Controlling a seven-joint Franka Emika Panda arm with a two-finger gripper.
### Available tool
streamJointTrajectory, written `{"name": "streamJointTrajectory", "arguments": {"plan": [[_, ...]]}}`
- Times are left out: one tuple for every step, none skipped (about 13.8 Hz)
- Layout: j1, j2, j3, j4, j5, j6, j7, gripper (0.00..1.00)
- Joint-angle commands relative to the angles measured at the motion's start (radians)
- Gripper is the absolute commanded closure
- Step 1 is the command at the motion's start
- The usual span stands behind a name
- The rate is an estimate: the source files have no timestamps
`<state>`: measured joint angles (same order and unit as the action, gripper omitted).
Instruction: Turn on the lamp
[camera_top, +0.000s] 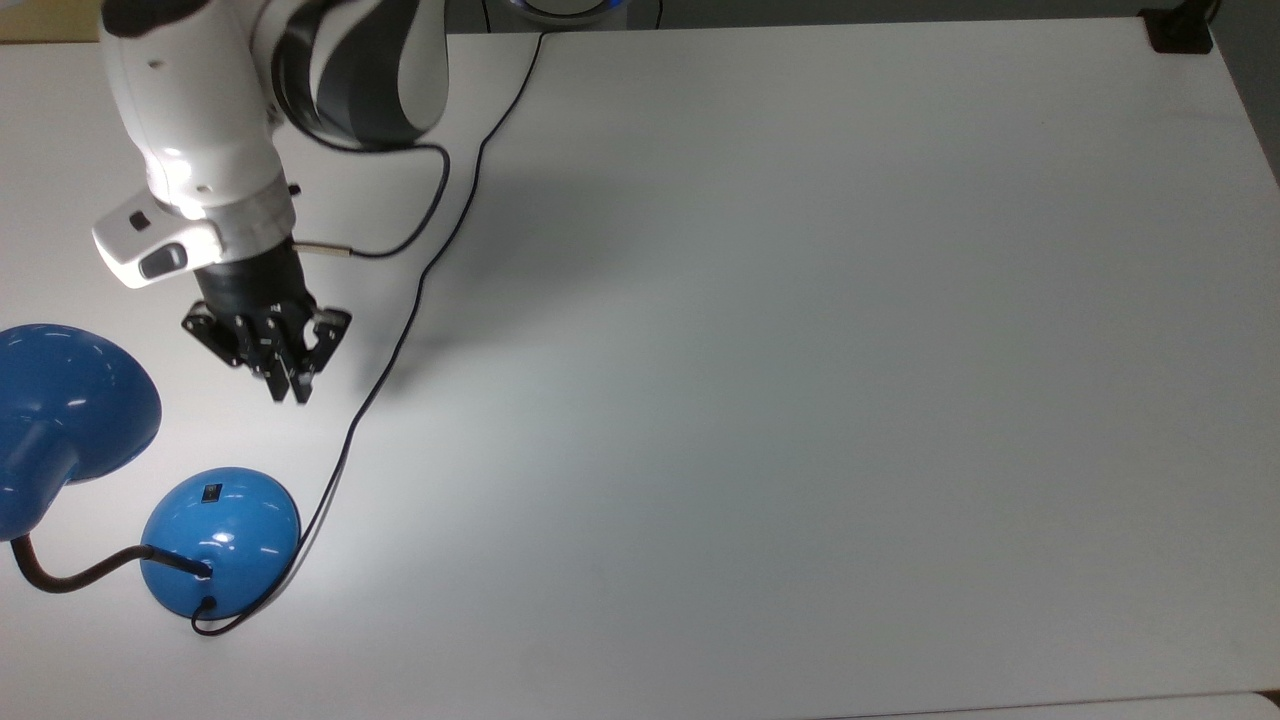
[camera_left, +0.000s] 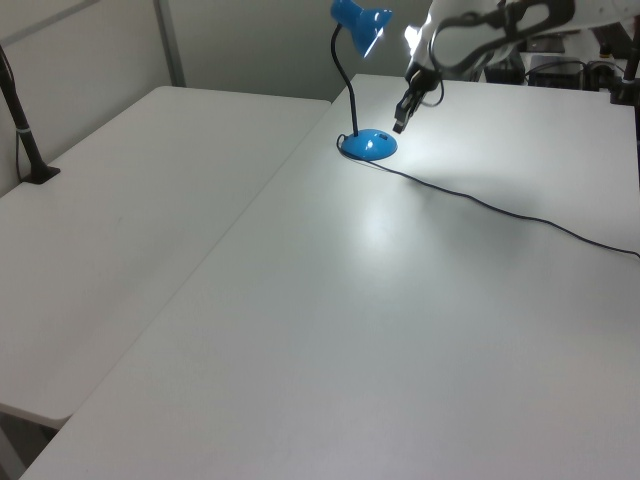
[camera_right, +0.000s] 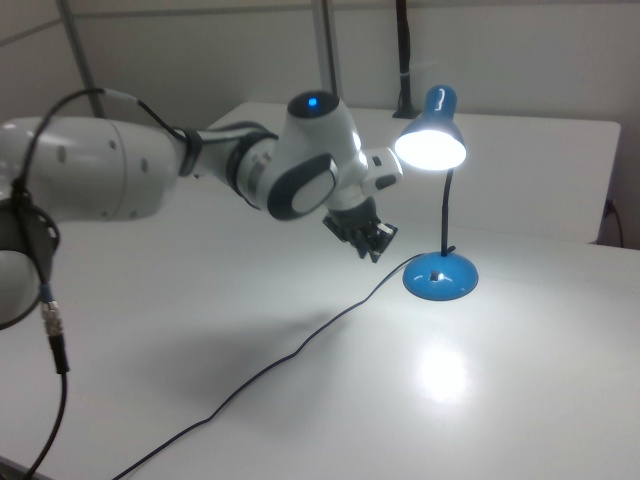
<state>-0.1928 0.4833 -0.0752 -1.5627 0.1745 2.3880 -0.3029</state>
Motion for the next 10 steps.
{"name": "streamJointTrajectory", "arguments": {"plan": [[0.001,-0.181,-0.012,-0.065,0.007,-0.272,0.057,0.0],[0.007,-0.216,-0.014,-0.065,-0.016,-0.339,0.1,0.0],[0.007,-0.242,-0.012,-0.065,-0.027,-0.377,0.111,0.0],[0.009,-0.265,-0.012,-0.065,-0.027,-0.421,0.128,0.0],[0.01,-0.279,-0.012,-0.065,-0.029,-0.464,0.16,0.0],[0.012,-0.301,-0.009,-0.065,-0.036,-0.525,0.203,0.0],[0.015,-0.314,-0.008,-0.065,-0.049,-0.565,0.215,0.0],[0.018,-0.328,-0.008,-0.065,-0.062,-0.594,0.219,0.0],[0.018,-0.336,-0.008,-0.065,-0.066,-0.604,0.222,0.0],[0.015,-0.342,-0.012,-0.065,-0.066,-0.604,0.22,0.0]]}}
